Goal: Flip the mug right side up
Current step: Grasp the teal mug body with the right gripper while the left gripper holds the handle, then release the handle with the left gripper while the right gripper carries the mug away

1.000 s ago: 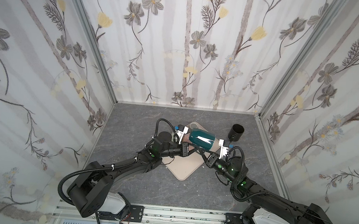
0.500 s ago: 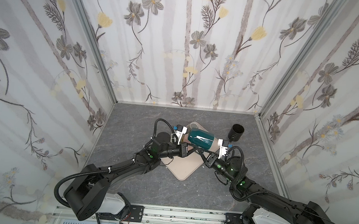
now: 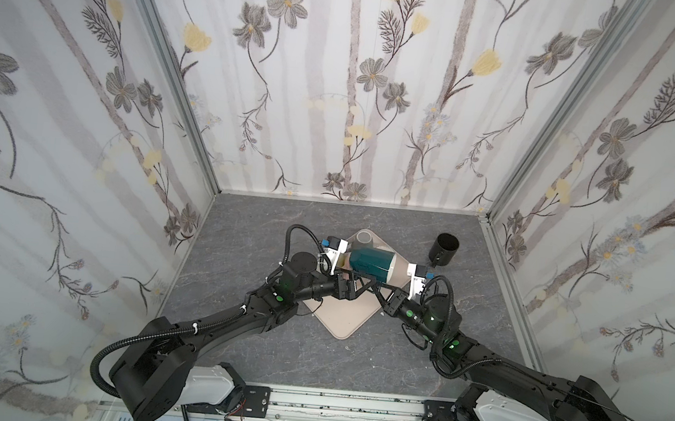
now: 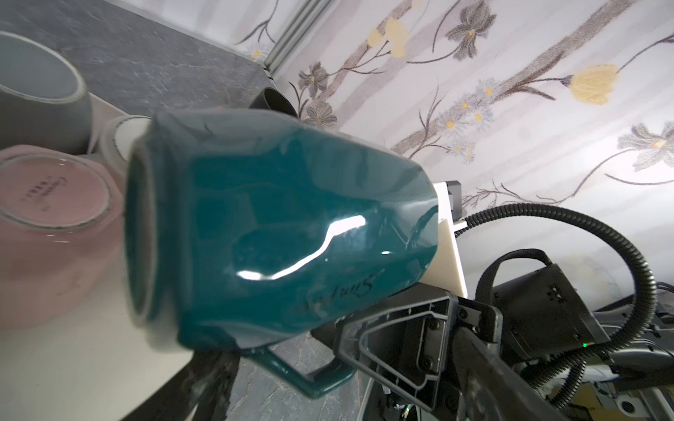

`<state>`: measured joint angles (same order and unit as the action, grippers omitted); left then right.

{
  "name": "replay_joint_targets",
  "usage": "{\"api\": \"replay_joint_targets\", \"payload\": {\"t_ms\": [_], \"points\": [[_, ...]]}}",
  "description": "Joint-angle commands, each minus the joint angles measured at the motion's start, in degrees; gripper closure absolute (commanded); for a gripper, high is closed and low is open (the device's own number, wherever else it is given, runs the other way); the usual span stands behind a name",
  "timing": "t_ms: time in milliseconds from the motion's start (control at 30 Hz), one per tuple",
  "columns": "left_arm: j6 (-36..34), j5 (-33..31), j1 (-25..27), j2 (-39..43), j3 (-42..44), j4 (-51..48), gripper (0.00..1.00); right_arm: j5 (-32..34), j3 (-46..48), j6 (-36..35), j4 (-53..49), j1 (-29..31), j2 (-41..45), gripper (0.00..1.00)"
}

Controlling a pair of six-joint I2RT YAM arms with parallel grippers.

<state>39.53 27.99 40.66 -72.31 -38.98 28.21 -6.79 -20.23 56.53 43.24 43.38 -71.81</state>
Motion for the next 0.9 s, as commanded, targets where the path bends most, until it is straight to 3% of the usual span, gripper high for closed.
{"api": "replay_joint_targets", "payload": {"t_ms": [0, 600, 867], "points": [[-2.4, -3.8, 0.0, 2.3, 0.5, 0.6, 0.02, 4.4, -0.1, 1.5, 1.5, 0.0, -0.7, 1.00], [-5.2, -9.9, 0.0, 5.4, 2.8, -3.4, 0.00, 11.7, -1.4, -0.2, -7.7, -0.1, -0.2, 1.00], [-5.2, -12.4, 0.0, 4.9, 2.9, -5.1, 0.00, 18.5, -3.5, -3.8, -22.6, -0.9, 6.8, 1.00]]}}
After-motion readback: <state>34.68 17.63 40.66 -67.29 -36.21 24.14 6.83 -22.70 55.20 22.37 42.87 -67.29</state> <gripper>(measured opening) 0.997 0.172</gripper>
